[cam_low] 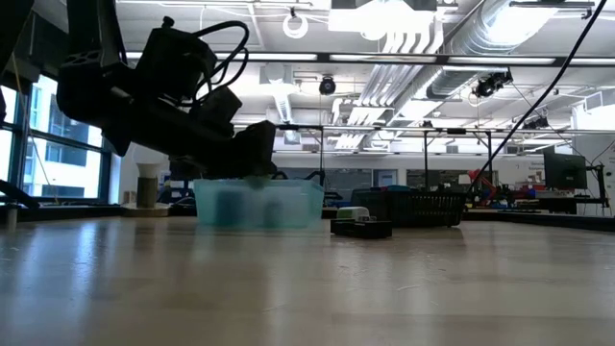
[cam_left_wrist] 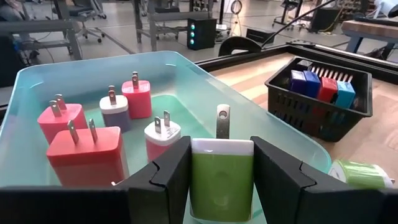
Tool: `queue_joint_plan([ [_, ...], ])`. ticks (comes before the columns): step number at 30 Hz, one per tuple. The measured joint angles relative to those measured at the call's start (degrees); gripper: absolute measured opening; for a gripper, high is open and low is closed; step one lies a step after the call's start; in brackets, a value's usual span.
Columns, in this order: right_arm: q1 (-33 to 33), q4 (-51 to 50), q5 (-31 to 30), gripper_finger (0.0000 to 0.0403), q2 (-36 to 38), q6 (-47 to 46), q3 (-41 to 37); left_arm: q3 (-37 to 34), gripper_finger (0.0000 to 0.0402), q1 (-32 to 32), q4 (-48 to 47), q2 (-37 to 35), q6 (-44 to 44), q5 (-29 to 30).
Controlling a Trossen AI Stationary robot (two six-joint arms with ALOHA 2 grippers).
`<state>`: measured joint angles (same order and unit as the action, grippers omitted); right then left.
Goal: Pick & Place Office items
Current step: Put the bottom green charger adapter into the green bin, then put the black digital clock into the black bin
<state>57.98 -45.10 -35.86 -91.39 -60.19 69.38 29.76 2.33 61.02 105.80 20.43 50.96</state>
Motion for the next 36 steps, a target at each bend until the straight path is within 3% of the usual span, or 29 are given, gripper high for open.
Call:
queue_joint_plan([
  [28, 0.0, 0.1, 0.0, 0.0097, 0.0, -0.1, 0.0, 0.1, 0.0146, 1.6, 1.9, 0.2, -0.1, 0.1],
  [36, 0.0, 0.1, 0.0, 0.0097, 0.0, 0.0, 0.0, 0.1, 0.0215, 1.6, 2.6, 0.2, -2.2, -1.2],
])
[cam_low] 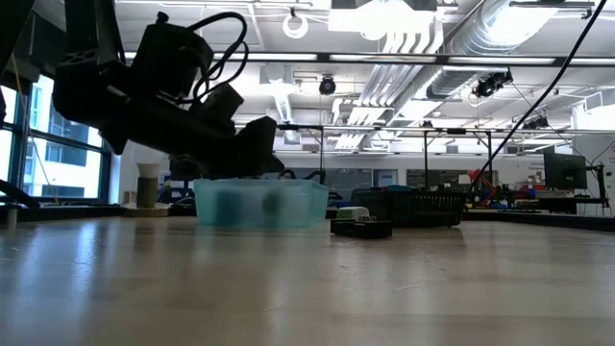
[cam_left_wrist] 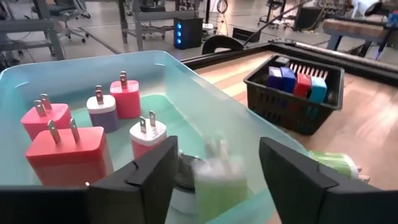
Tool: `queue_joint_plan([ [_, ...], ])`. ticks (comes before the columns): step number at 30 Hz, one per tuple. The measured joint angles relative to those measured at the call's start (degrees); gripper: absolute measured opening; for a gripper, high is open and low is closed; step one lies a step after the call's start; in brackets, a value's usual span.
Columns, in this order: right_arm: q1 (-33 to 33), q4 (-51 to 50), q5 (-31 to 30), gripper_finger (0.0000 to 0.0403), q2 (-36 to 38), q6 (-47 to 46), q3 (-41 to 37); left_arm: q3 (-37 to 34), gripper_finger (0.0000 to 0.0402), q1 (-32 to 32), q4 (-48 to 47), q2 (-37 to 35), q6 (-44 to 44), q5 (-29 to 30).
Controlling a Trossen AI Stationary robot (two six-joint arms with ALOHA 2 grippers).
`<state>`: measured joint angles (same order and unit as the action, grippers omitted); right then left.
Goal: Pick & Place Office items
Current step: Put the black digital clock into the black bin
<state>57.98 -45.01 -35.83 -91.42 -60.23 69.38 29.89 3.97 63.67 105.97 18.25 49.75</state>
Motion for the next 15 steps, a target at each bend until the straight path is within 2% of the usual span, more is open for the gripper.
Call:
queue_joint_plan([
  [3, 0.0, 0.0, 0.0, 0.0097, 0.0, 0.0, 0.0, 0.0, 0.0237, 0.0, 1.1, 0.0, 0.9, 0.1],
  [8, 0.0, 0.0, 0.0, 0.0097, 0.0, 0.0, 0.0, 0.0, 0.0245, 0.0, 2.7, 0.0, 0.4, 0.1],
  [15, 0.0, 0.0, 0.0, 0.0097, 0.0, -0.1, 0.0, 0.0, 0.0245, 3.4, 10.9, 0.0, -15.3, 0.3],
])
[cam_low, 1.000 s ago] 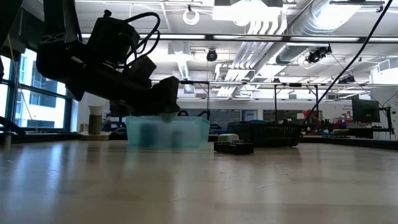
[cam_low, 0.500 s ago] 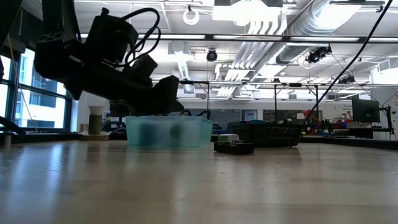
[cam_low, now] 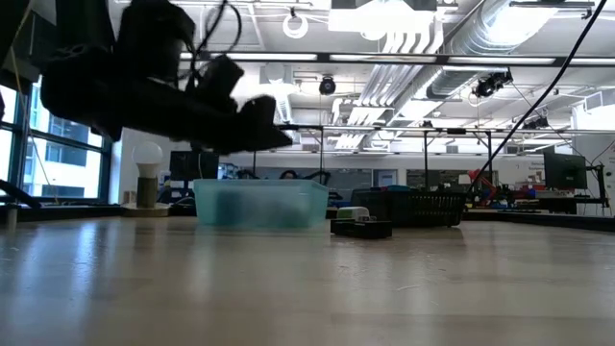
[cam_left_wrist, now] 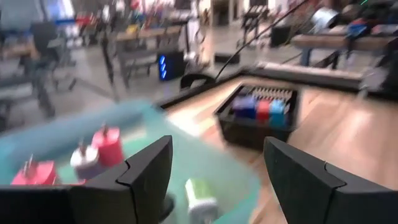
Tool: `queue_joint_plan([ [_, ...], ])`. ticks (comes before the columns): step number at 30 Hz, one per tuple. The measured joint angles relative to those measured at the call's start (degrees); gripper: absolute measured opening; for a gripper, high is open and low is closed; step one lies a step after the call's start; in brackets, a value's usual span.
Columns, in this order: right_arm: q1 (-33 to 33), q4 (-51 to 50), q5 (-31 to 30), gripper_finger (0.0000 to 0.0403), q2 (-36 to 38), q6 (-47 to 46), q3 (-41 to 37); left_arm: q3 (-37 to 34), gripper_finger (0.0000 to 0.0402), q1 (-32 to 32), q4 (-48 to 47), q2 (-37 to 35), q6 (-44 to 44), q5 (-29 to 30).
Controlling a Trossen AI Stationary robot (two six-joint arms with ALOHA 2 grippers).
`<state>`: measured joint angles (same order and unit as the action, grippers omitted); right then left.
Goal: Pick & Place Office items
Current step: Put the black digital clock into the black bin
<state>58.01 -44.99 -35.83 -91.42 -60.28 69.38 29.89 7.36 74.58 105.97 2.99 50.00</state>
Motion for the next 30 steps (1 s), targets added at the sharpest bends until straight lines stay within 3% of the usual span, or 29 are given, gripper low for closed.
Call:
queue_joint_plan([
  [4, 0.0, 0.0, 0.0, 0.0097, 0.0, 0.0, 0.0, 0.0, 0.0245, 4.1, 7.2, -0.4, -8.0, 0.1],
  [11, 0.0, 0.0, 0.0, 0.0097, 0.0, 0.1, 0.0, 1.0, 0.0245, 11.1, 3.5, -5.8, -12.1, 0.2],
  [17, 0.0, 0.0, 0.0, 0.0097, 0.0, 0.1, 0.0, 2.3, 0.0245, 13.8, -17.2, -14.2, -6.1, -18.0],
  [20, 0.0, 0.0, 0.0, 0.0097, 0.0, 0.1, 0.0, 5.8, 0.0245, 13.5, -31.7, -17.9, 1.3, -21.9],
  [24, 0.0, 0.0, -0.2, 0.0097, 0.0, 0.5, 0.0, 12.2, 0.0245, 13.0, -51.3, -18.7, 3.3, -30.0],
  [27, 0.0, 0.0, -1.6, 0.0097, 0.0, 0.5, 0.0, 15.1, 0.0245, 13.1, -56.4, -17.8, 3.3, -33.6],
  [30, -0.1, 0.6, -7.2, 0.0097, -0.6, -1.2, 0.0, 15.6, 0.0245, 13.1, -56.5, -17.3, 3.7, -34.9],
])
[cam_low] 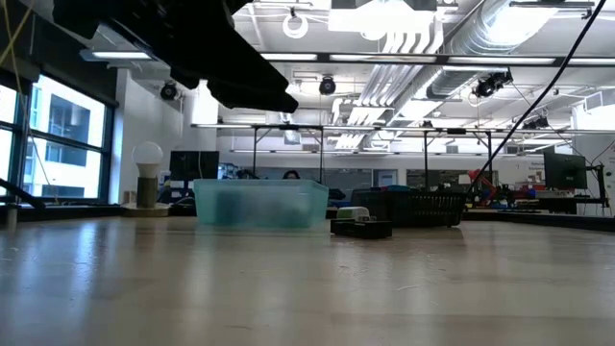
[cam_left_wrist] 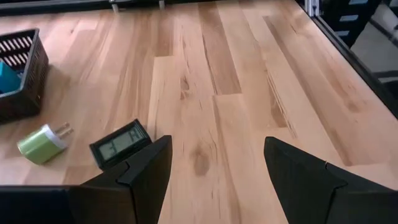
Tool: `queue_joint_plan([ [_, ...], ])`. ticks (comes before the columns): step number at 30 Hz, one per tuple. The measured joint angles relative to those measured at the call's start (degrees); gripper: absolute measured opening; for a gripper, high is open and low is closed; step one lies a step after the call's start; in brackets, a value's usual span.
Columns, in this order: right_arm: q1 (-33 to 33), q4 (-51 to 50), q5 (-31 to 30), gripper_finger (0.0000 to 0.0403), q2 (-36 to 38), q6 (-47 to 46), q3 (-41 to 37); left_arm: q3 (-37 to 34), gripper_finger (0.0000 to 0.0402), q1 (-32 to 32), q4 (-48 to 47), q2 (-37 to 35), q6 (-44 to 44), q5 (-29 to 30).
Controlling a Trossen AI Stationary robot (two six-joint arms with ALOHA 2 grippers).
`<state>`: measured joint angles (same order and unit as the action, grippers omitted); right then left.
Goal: Pick & Place Office items
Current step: Put the black digital clock into the black bin
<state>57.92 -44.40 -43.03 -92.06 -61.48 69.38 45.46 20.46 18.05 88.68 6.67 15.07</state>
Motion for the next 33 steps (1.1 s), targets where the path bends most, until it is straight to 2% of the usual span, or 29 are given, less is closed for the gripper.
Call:
queue_joint_plan([
  [6, -1.6, 0.5, -8.5, 0.0097, -4.3, -1.5, 0.0, -0.1, 0.0245, 0.8, -0.7, 0.0, 6.3, 0.0],
  [9, -2.9, 0.9, -10.7, 0.0097, -7.8, -1.6, 0.0, -0.1, 0.0245, 1.6, -1.2, 0.0, 9.9, -0.1],
  [12, -5.0, 1.7, -10.4, 0.0103, -11.5, -1.3, 0.0, -0.1, 0.0245, 2.8, -1.3, 0.0, 11.2, -0.2],
  [15, -7.6, 1.7, -7.9, 0.0128, -14.7, -1.4, 0.0, -0.1, 0.0245, 4.3, -1.4, 0.0, 11.3, -0.2],
  [18, -10.3, 1.6, -6.1, 0.0171, -16.6, -1.5, 0.0, -0.1, 0.0245, 5.6, -1.4, 0.0, 11.4, -0.2],
  [23, -15.7, 2.4, -4.4, 0.0249, -17.8, 0.0, 0.0, -0.1, 0.0245, 8.2, -1.4, 0.0, 11.4, -0.2],
  [25, -17.6, 3.0, -5.6, 0.0269, -18.0, 0.6, 0.0, -0.1, 0.0245, 9.4, -1.4, 0.0, 11.4, -0.2],
  [28, -20.6, 4.9, -8.1, 0.0287, -18.0, -1.8, 0.0, -0.1, 0.0245, 11.0, -1.4, 0.0, 11.4, -0.2],
  [33, -25.0, 7.4, -8.4, 0.0294, -18.1, -2.7, 0.0, -0.1, 0.0245, 13.4, -1.4, 0.0, 11.4, -0.2],
])
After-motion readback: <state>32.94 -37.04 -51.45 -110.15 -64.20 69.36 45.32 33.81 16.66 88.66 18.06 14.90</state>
